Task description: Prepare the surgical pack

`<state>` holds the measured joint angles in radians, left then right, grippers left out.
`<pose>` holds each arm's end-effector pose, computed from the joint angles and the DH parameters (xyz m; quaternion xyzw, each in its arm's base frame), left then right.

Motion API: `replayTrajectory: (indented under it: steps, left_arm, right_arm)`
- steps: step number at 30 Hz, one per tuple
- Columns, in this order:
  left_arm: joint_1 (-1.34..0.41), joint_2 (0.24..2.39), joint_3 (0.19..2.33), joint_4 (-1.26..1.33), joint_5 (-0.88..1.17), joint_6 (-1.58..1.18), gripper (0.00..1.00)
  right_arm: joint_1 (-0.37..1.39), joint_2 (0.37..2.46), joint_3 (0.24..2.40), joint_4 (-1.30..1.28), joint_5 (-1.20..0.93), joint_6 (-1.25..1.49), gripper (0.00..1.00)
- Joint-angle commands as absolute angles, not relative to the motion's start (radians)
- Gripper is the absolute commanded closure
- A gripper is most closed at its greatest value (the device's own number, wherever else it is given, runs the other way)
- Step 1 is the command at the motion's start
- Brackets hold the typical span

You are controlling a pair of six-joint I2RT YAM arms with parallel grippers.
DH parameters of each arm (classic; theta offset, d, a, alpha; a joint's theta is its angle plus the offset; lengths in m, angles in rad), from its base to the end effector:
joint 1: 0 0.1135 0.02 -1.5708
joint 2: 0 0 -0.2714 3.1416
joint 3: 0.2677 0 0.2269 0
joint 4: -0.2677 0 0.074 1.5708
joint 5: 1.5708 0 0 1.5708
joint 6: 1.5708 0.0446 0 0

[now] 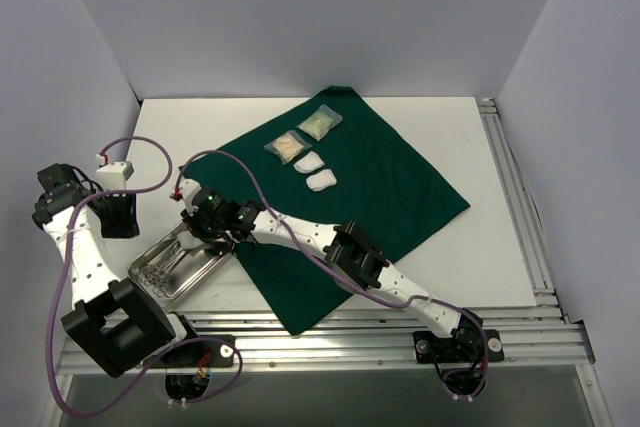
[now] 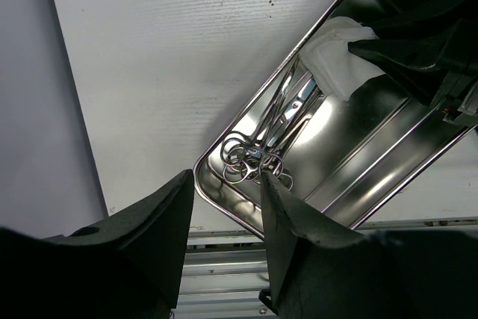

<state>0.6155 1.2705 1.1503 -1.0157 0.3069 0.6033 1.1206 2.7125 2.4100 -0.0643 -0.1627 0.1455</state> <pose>0.1819 0.1121 0.3004 0.0271 0.9652 -0.0004 0.2603 0.2562 0.5467 0.1762 -0.4255 0.7042 0.3879 0.4154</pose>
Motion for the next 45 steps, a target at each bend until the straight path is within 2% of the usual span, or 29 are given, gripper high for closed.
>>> replayTrajectory:
  steps: [1,27,31,38,45]
  left_arm:
    - [0.620,1.250,1.155,-1.029,0.345,0.621,0.50]
    - [0.620,1.249,1.149,-1.028,0.350,0.629,0.50]
    - [0.620,1.249,1.152,-1.029,0.353,0.627,0.50]
    - [0.620,1.247,1.149,-1.045,0.376,0.641,0.50]
    - [0.618,1.241,1.157,-1.074,0.419,0.658,0.50]
  right_arm:
    - [1.129,2.637,2.379,-0.092,-0.092,0.110,1.00]
    - [1.131,2.592,2.336,-0.066,-0.008,0.087,1.00]
    - [1.131,2.605,2.336,-0.066,-0.017,0.086,0.78]
    - [1.132,2.577,2.316,-0.045,-0.037,0.081,0.64]
    - [1.132,2.539,2.312,-0.035,-0.012,0.078,0.60]
